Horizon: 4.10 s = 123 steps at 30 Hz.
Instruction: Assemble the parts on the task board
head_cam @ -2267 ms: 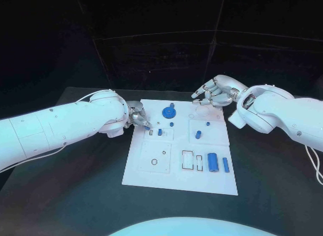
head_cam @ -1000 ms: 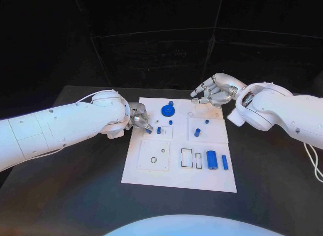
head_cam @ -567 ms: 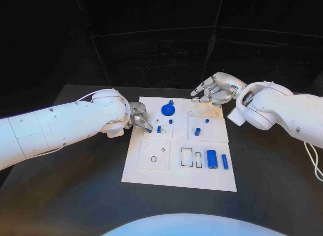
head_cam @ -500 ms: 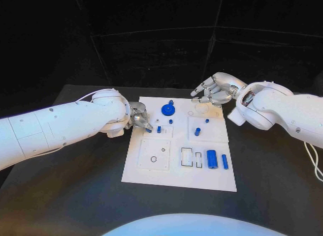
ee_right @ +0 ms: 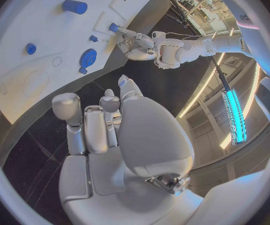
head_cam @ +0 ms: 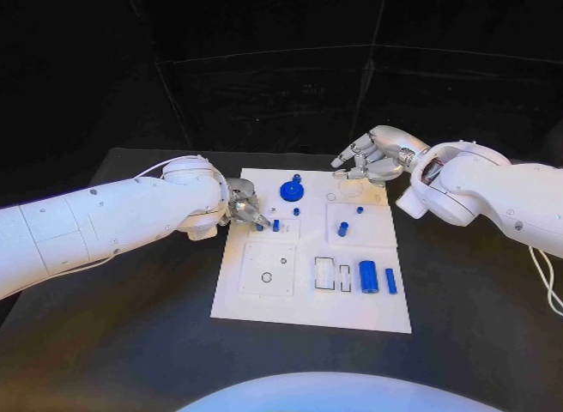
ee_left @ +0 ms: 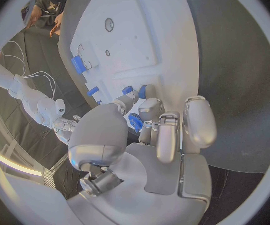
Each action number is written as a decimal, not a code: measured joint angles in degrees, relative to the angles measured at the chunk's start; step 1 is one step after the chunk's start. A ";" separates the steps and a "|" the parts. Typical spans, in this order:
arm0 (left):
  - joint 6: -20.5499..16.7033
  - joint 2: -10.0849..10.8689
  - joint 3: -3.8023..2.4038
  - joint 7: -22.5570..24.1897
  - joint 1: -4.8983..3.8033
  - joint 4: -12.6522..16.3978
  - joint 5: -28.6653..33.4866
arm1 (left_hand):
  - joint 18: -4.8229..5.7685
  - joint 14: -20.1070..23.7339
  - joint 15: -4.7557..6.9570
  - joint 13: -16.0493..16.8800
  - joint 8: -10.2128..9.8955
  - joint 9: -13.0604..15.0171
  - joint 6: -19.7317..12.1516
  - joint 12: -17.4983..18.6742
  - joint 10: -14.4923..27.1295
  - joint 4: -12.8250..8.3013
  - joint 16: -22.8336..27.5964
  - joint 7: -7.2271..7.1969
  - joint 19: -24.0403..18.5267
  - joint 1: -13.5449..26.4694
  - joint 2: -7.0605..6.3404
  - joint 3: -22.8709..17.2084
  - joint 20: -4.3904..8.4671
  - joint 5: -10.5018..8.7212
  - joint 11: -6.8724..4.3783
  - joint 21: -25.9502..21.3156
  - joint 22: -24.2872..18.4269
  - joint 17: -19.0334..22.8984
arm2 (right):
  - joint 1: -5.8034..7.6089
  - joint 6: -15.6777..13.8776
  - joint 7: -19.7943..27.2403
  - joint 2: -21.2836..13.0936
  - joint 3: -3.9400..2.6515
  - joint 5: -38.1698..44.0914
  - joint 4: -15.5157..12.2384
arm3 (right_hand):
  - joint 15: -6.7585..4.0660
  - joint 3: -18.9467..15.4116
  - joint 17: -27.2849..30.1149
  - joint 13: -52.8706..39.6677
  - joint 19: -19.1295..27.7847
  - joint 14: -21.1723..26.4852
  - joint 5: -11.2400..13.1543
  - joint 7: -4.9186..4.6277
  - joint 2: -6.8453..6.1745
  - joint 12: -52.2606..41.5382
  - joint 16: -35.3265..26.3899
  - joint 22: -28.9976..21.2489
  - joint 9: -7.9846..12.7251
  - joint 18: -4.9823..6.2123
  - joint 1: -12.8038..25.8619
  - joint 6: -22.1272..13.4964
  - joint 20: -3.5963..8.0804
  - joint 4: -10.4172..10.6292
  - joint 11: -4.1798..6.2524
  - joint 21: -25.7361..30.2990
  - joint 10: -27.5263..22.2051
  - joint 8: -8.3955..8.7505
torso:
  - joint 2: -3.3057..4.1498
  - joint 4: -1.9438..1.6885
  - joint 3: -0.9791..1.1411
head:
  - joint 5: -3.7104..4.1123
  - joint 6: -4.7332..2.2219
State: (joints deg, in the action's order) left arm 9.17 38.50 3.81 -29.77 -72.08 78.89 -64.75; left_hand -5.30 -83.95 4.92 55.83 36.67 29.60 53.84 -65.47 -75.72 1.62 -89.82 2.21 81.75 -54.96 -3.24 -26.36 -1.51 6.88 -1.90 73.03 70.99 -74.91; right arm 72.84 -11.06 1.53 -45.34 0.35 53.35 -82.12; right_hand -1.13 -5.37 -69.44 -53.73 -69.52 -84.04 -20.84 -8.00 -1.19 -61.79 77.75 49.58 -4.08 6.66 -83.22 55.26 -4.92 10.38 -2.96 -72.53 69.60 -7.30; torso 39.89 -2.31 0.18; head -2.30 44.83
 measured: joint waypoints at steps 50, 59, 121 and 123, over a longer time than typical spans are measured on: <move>-22.27 -0.43 0.55 23.67 0.05 -1.85 10.24 | -4.47 17.73 -6.26 -28.94 -6.68 -8.71 -12.35 27.57 28.94 2.50 37.34 7.27 -19.41 -24.82 4.51 21.46 -5.45 -3.78 7.62 -39.68 -32.45 34.92 | 0.00 0.01 0.04 0.18 0.00 0.04 0.08 | 0.00 0.00 0.00 0.10 0.00 0.00 -0.23 0.00 0.00 0.00 0.00 0.01 0.00 0.00 0.00 0.00 0.00 0.00 -0.21 0.00 -0.21 0.00 | -0.06 -0.10 -0.08 | 0.92 -0.77; -22.90 -4.16 1.99 32.97 0.11 -5.88 4.98 | -4.47 4.70 -5.01 -44.12 -17.15 -18.93 -4.23 40.71 21.21 -1.21 22.68 6.48 -10.61 -27.38 0.75 15.48 -4.63 -3.77 7.11 -37.22 -32.64 21.25 | -0.01 0.00 0.05 0.48 0.00 0.04 0.20 | 0.00 0.00 0.01 0.10 0.00 0.00 -0.23 0.00 0.00 0.00 0.00 0.02 0.00 0.00 0.00 0.00 0.00 0.00 -0.21 0.00 -0.21 0.00 | -0.01 -0.02 -0.12 | 1.27 -0.98; -12.62 -13.23 3.05 30.49 0.53 -16.23 -13.03 | -3.53 -0.09 -4.41 -52.07 -23.80 -24.36 4.49 47.19 14.07 -2.73 13.98 5.42 -2.28 -25.64 0.80 8.89 -3.31 -3.77 5.90 -22.88 -19.79 13.31 | -0.02 0.01 0.05 1.43 0.00 0.38 0.46 | 0.00 0.12 -0.01 0.39 0.00 0.00 -0.22 0.00 0.00 0.00 0.00 -0.23 0.00 0.00 0.00 0.00 0.00 -0.13 0.00 0.22 -0.42 -0.29 | -0.07 -0.10 -0.10 | 1.86 -0.40; -12.61 -13.26 3.04 30.52 0.54 -16.34 -13.02 | -3.53 -0.09 -4.41 -52.07 -23.96 -24.47 4.53 47.58 13.98 -3.05 13.71 5.46 -2.28 -25.80 0.96 7.96 -3.31 -3.78 5.99 -22.88 -19.59 13.37 | -0.02 0.01 0.05 1.43 0.00 0.39 0.45 | 0.00 0.12 -0.01 0.39 0.00 0.00 -0.22 0.00 0.00 0.00 0.00 -0.22 0.00 0.00 0.00 0.00 0.00 -0.12 0.00 0.22 -0.42 -0.29 | -0.07 -0.10 -0.10 | 1.86 -0.39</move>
State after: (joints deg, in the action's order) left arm -3.44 25.25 6.86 0.75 -71.53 62.55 -77.78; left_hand -8.83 -84.04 0.50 3.76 12.71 5.13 58.37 -17.88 -61.74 -1.43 -76.12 7.67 79.46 -80.76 -2.28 -18.39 -4.83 3.10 4.09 50.16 51.39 -61.54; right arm 72.82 -11.05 1.58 -43.91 0.35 53.73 -81.67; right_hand -1.13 -5.25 -69.45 -53.34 -69.52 -84.05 -21.06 -8.00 -1.19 -61.79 77.75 49.36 -4.08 6.66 -83.22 55.26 -4.92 10.25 -2.96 -72.31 69.18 -7.60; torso 39.81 -2.41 0.08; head -0.44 44.44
